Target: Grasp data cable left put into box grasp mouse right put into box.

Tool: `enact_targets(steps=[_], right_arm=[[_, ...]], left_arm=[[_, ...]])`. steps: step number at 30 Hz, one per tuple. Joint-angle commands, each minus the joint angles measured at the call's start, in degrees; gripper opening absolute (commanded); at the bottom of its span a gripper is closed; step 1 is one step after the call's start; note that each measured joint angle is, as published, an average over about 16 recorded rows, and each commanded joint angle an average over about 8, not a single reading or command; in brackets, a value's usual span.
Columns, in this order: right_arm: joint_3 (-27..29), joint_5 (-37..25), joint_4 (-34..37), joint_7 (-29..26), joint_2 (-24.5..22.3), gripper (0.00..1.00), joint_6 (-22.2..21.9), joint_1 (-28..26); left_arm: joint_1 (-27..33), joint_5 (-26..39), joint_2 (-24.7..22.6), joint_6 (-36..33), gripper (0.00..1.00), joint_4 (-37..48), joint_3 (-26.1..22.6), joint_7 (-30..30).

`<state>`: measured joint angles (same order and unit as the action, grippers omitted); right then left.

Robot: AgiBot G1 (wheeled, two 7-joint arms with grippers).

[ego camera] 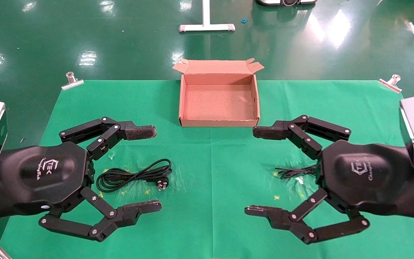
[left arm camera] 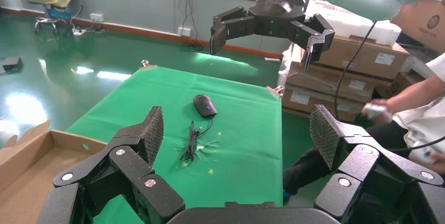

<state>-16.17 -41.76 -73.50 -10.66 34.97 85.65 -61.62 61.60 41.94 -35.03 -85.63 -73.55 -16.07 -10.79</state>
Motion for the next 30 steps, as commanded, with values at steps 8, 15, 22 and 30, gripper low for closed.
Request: enact_targets(steps=[8, 15, 22, 30], right_arm=[[0.00, 0.00, 0.00, 0.00, 0.00, 1.00, 0.00, 0.00], [0.01, 0.02, -0.01, 0.00, -0.01, 1.00, 0.01, 0.01], [-0.50, -3.28, -0.61, 1.65, -0.55, 1.00, -1.04, 0.19], [-2.08, -12.34, -2.53, 4.05, -1.59, 1.00, -5.94, 1.09]], left_arm=[[0.00, 0.00, 0.00, 0.00, 1.00, 0.00, 0.00, 0.00], [-0.01, 0.04, 0.02, -0.01, 1.00, 0.00, -0.01, 0.01], [1.02, 6.71, 1.54, 0.43, 1.00, -1.01, -2.36, -0.98], [9.66, 28.93, 0.64, 0.41, 1.00, -2.90, -10.92, -6.61]])
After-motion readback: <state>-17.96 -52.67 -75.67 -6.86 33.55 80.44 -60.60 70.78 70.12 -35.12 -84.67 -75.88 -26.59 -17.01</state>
